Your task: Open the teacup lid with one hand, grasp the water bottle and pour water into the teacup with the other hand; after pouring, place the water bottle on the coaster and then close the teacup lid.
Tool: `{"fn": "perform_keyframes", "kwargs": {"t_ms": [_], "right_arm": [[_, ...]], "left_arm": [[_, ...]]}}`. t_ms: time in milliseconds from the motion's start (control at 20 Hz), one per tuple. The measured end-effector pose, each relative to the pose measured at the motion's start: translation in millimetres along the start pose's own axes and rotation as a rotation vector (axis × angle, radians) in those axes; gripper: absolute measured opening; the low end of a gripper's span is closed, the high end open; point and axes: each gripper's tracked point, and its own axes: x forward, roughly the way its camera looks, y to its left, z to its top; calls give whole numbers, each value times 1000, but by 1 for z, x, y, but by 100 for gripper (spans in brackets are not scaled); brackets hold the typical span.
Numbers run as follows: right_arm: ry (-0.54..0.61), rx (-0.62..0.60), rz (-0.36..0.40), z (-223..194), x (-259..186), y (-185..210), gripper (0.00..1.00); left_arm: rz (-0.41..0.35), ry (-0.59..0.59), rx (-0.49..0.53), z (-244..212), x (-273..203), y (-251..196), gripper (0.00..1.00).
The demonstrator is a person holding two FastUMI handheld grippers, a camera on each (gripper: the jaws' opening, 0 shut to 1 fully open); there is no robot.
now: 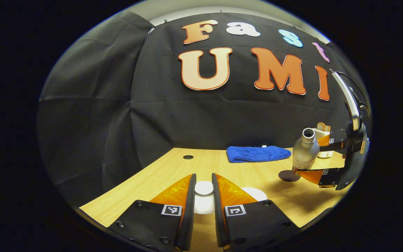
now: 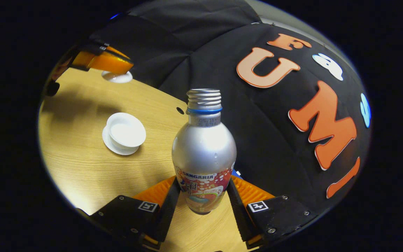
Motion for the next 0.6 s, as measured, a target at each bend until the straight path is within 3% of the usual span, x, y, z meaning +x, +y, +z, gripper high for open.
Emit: {"fn": "perform_keyframes", "kwargs": {"t_ms": [600], "right_arm": [[-5, 354, -21, -20, 11, -11, 78]], "left_arm": [[-92, 35, 38, -6, 21, -63, 27]]}}
